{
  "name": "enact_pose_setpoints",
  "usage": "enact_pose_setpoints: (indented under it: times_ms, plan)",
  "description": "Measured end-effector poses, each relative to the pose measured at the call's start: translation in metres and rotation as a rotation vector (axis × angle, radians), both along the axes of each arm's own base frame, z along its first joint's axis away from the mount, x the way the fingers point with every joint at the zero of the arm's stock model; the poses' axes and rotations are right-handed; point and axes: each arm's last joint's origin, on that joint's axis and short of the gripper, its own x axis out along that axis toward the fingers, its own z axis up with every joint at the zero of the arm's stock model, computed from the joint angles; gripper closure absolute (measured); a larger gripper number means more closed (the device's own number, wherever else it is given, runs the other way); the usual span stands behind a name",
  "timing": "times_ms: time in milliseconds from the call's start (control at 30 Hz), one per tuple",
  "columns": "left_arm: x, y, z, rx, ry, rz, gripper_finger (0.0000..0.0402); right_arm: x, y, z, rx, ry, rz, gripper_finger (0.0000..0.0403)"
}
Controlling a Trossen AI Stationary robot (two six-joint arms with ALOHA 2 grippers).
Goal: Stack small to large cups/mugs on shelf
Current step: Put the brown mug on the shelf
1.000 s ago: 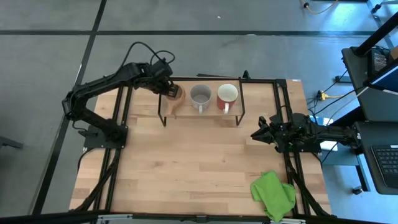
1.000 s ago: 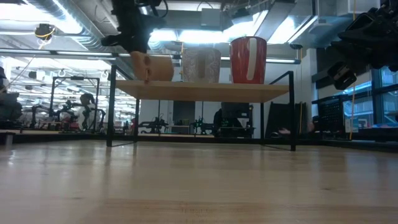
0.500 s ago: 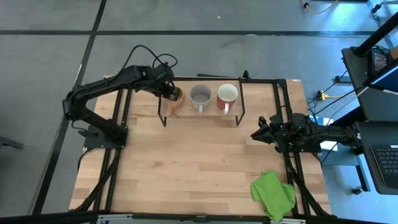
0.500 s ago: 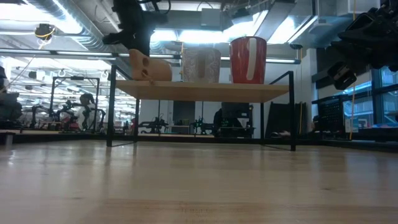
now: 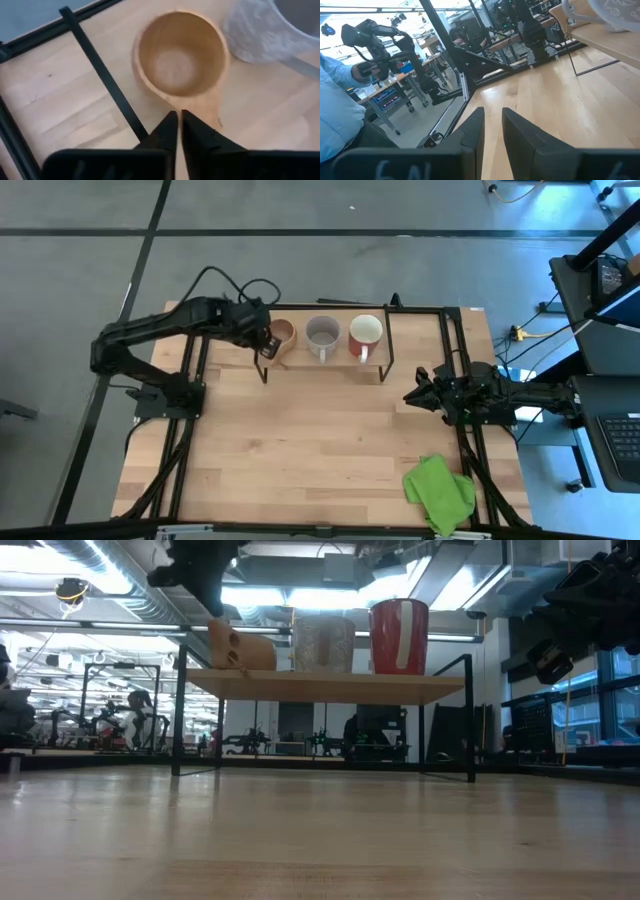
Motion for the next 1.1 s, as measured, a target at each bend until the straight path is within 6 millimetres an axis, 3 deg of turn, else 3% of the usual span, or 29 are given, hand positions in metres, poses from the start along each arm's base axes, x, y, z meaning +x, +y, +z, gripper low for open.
enact_pose_setpoints:
  times_ms: [400, 867, 1100]
  plan:
    - [0.004, -0.020, -0.012, -0.026, 0.151, -0.056, 0.0401, 0.000, 0.000, 0.000, -0.001, 0.000, 0.000, 0.0334]
    - [0.012, -0.024, -0.040, -0.062, 0.140, -0.091, 0.0401, 0.000, 0.000, 0.000, -0.001, 0.000, 0.000, 0.0334]
    - [0.020, -0.026, -0.037, -0.045, 0.055, -0.109, 0.0401, 0.000, 0.000, 0.000, -0.001, 0.000, 0.000, 0.0334]
